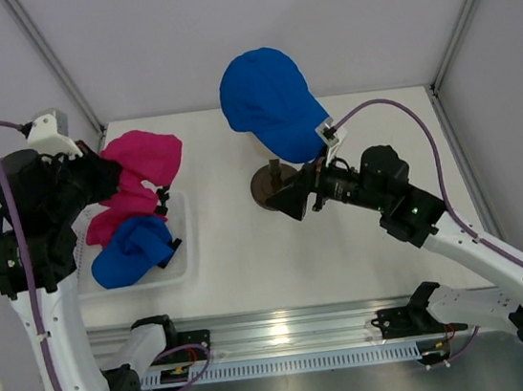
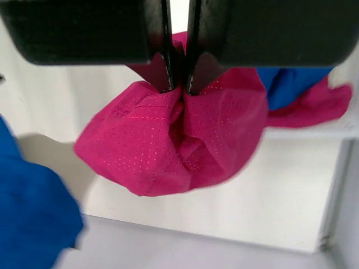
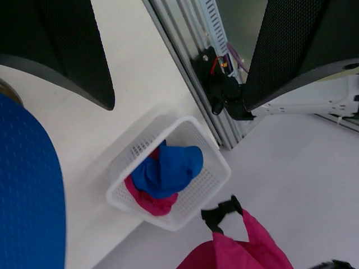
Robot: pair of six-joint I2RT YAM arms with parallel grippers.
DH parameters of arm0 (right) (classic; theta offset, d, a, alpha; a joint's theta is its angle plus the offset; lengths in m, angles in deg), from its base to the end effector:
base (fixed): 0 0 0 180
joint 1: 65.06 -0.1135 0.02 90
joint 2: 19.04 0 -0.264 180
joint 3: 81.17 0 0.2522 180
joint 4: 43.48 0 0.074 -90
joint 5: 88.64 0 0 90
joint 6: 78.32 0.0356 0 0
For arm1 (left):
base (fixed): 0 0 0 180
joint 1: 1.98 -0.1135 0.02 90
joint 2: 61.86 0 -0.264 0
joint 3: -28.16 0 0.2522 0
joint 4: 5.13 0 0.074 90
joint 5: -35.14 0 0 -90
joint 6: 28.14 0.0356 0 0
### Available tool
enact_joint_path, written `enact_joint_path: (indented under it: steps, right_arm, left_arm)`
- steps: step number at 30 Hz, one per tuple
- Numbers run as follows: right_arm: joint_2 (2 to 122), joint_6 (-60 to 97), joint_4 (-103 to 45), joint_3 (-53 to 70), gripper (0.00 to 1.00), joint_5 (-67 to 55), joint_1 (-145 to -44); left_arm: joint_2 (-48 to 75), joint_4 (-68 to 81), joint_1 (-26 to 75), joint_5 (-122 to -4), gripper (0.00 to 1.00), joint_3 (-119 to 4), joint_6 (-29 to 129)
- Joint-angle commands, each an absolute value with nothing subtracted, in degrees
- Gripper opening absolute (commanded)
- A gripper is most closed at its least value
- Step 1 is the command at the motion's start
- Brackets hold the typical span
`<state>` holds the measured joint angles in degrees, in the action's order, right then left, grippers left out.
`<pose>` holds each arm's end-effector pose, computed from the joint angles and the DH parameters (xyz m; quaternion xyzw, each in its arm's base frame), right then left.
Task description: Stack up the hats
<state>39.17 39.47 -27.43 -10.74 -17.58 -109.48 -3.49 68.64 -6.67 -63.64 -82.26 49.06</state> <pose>0.1596 0.1726 0.3841 -0.2154 0.6966 0.4941 0.4736 0.1381 0.0059 0.4967 -0.0830 0.8222 -0.1028 0.5537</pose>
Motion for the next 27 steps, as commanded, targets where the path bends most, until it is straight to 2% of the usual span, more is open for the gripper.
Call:
enact_joint_path:
  steps: [1,3,6,13,19,27]
  right_arm:
    - [39.5,38.9,-30.2,-4.2,1.00,-17.0,-110.1]
    - [40.3,38.4,-27.1,-1.8,0.99,-14.5,-110.1]
    - [41.8,39.1,-23.0,3.9,0.99,-9.6,-110.1]
    - [44.6,40.8,-20.2,14.1,1.00,-3.9,-109.3]
    - [51.4,39.8,-16.3,24.1,1.00,-10.2,-107.9]
    - [52.2,43.6,-19.1,19.8,1.00,-16.4,-104.9]
  left_arm:
    - [-1.4,66.7,-5.7,-82.3,0.13,-84.3,56.4]
    - [0.0,66.1,-3.3,-84.4,0.11,-85.6,59.7]
    - [2.7,68.2,1.0,-83.8,0.01,-88.3,64.7]
    - [3.5,67.4,8.7,-88.3,0.01,-94.8,72.1]
    - [1.7,68.5,10.4,-96.9,0.01,-99.0,81.4]
    - [-2.2,68.6,11.1,-110.1,0.01,-92.3,86.3]
